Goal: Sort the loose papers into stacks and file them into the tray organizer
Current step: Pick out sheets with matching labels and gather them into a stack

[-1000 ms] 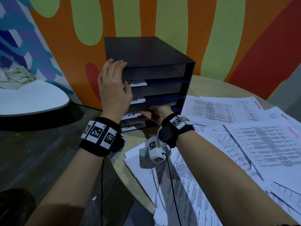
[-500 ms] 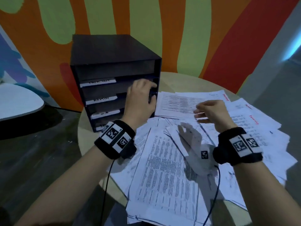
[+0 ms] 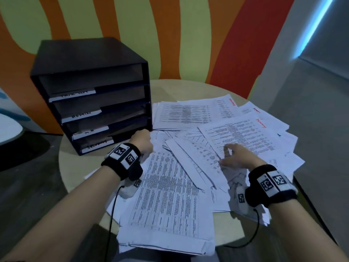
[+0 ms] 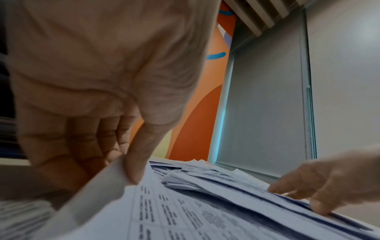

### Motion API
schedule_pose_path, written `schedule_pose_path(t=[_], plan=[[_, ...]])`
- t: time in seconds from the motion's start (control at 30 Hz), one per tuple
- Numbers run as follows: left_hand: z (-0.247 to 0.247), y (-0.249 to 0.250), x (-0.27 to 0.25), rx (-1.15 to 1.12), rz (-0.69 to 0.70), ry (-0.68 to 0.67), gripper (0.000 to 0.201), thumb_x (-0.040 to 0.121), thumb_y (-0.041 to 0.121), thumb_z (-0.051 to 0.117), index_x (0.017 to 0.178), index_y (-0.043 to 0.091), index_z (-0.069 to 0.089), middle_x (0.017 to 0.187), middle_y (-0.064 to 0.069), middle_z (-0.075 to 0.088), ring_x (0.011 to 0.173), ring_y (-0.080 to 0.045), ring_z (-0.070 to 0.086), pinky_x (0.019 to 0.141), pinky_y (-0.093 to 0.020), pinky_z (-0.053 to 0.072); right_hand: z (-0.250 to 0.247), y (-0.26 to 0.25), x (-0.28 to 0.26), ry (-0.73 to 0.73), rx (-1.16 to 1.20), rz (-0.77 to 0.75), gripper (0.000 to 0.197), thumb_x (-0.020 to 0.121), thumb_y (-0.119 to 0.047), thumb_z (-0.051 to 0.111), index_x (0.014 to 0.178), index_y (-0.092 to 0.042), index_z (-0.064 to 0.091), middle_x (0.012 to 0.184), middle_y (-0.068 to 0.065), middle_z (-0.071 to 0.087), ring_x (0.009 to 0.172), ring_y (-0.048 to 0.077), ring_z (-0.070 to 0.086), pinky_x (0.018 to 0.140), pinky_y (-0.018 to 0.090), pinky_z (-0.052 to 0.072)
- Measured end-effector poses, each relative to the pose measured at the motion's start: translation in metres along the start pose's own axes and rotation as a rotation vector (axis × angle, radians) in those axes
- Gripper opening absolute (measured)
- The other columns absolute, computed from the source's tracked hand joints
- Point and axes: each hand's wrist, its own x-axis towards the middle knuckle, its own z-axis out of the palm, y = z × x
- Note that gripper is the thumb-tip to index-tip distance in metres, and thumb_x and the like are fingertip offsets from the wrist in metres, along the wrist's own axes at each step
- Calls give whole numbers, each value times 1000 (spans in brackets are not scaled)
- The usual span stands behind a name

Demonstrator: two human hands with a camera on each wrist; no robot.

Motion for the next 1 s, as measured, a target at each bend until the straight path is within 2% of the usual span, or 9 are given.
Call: schedule_pose_path(t=[0.1, 0.17, 0.33, 0.47, 0.6, 0.67, 0.77, 0.87, 1.0], plan=[[-2, -2, 5, -97, 52, 91, 44, 72, -3, 64, 50, 17, 31, 53, -2, 28, 52, -21, 31, 51, -26, 23, 0, -2, -1, 1, 5, -16, 63, 85, -26, 70, 140, -8, 45, 140, 12, 47, 113, 25, 49, 87, 28, 39], [-4, -5, 6, -172, 65, 187, 41, 74, -5, 57, 51, 16, 31, 54, -4, 26, 53, -21, 27, 53, -29, 20, 0, 0, -1, 1, 7, -24, 73, 84, -29, 70, 147, -15, 37, 150, 9, 37, 131, 26, 42, 93, 28, 36], [-26, -19, 6, -406, 32, 468, 18, 92, 5, 52, 77, 8, 60, 78, -9, 56, 73, -24, 51, 68, -27, 36, 0, 1, -2, 0, -3, -38, 71, 84, -31, 70, 146, -15, 39, 153, 9, 33, 136, 26, 37, 101, 30, 35], [-41, -32, 3, -429, 53, 566, 15, 95, 8, 52, 87, 4, 64, 82, -10, 61, 75, -24, 54, 68, -28, 38, 1, -2, -3, 12, 2, -13, 71, 84, -30, 71, 146, -13, 39, 151, 11, 37, 134, 28, 41, 102, 32, 38], [-42, -42, -3, -478, 61, 589, 14, 96, 11, 53, 87, 7, 63, 69, -2, 54, 65, -20, 47, 59, -26, 35, 3, -7, -3, 26, 12, -15, 54, 86, -24, 69, 133, -7, 50, 134, 16, 52, 104, 24, 50, 84, 28, 41], [-45, -42, -10, -477, 77, 644, 13, 96, 9, 52, 90, 6, 63, 68, 0, 53, 62, -17, 45, 54, -26, 32, 3, -8, -4, 30, 10, -13, 54, 86, -25, 70, 133, -7, 50, 134, 17, 52, 109, 27, 52, 83, 28, 41], [-61, -34, -28, -480, 152, 836, 14, 97, 8, 49, 96, 6, 63, 80, -7, 60, 69, -20, 52, 60, -25, 36, 3, -9, -6, 30, 35, -10, 56, 86, -35, 71, 132, -11, 50, 138, 16, 50, 118, 29, 52, 84, 27, 40], [-90, -21, -48, -586, 290, 1039, 12, 97, 10, 51, 97, 4, 61, 79, -5, 56, 69, -12, 48, 57, -22, 32, 4, -9, -6, 44, 57, 2, 71, 83, -52, 68, 138, -10, 47, 146, 12, 44, 130, 29, 46, 100, 35, 40], [-112, -6, -51, -833, 342, 1049, 9, 96, 18, 55, 91, 11, 59, 72, 0, 57, 67, -13, 52, 58, -25, 38, 3, -23, -16, 79, 548, -105, 97, 72, -65, 67, 150, -18, 33, 153, 8, 36, 137, 23, 39, 109, 40, 36]])
